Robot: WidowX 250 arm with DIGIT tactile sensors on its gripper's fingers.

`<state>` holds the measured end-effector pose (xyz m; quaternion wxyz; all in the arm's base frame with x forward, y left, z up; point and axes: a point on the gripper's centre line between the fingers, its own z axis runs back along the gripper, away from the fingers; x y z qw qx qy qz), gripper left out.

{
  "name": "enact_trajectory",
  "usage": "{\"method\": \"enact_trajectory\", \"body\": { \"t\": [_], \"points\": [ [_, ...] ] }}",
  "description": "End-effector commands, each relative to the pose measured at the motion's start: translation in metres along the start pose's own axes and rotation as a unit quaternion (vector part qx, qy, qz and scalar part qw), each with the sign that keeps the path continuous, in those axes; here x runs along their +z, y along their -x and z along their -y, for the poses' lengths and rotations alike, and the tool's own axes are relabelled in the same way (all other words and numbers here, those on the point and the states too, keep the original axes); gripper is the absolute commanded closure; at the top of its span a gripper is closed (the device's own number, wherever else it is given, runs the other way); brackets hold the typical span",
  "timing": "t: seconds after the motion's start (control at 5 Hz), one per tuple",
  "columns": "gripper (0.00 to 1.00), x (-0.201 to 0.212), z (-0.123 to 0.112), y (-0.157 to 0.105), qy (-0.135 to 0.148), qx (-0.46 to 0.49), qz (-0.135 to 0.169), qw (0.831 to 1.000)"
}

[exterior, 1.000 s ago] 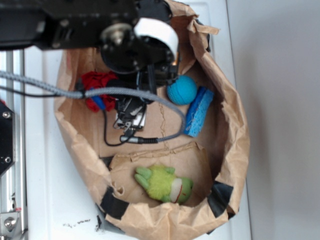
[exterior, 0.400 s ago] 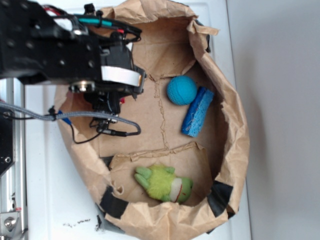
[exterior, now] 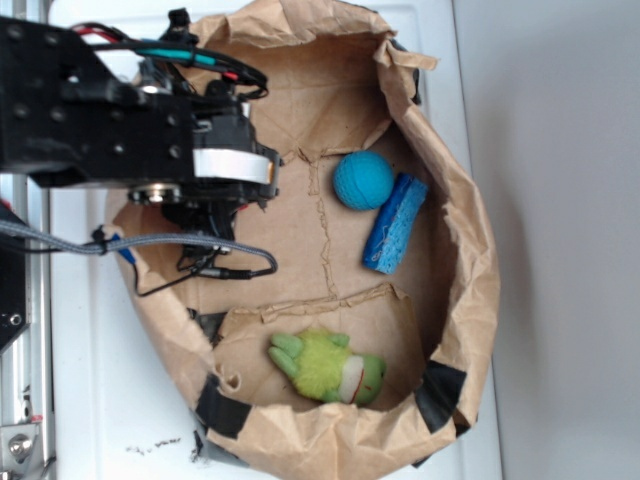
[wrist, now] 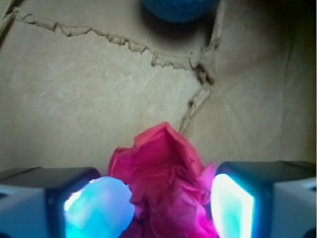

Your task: Grab the red paper.

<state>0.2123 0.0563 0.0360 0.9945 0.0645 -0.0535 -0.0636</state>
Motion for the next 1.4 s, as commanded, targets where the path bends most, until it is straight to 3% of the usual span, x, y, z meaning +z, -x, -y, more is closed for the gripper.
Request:
{"method": "enact_trajectory", "body": {
  "t": [0.0,0.2,0.6,0.8,1.0,1.2],
  "points": [
    [1.00,0.024,0.000,-0.023,0.021,0.038,0.024,0.999],
    [1.00,0.043,-0.001,-0.035,0.047,0.051,0.024,0.997],
    [1.00,0.111,-0.008,-0.053,0.147,0.066,0.020,0.987],
    [1.00,0.136,-0.011,-0.052,0.184,0.055,0.037,0.981],
    [1.00,0.141,-0.011,-0.052,0.189,0.051,0.046,0.980],
    [0.00,0.137,-0.002,-0.054,0.135,0.055,0.090,0.985]
  ]
}}
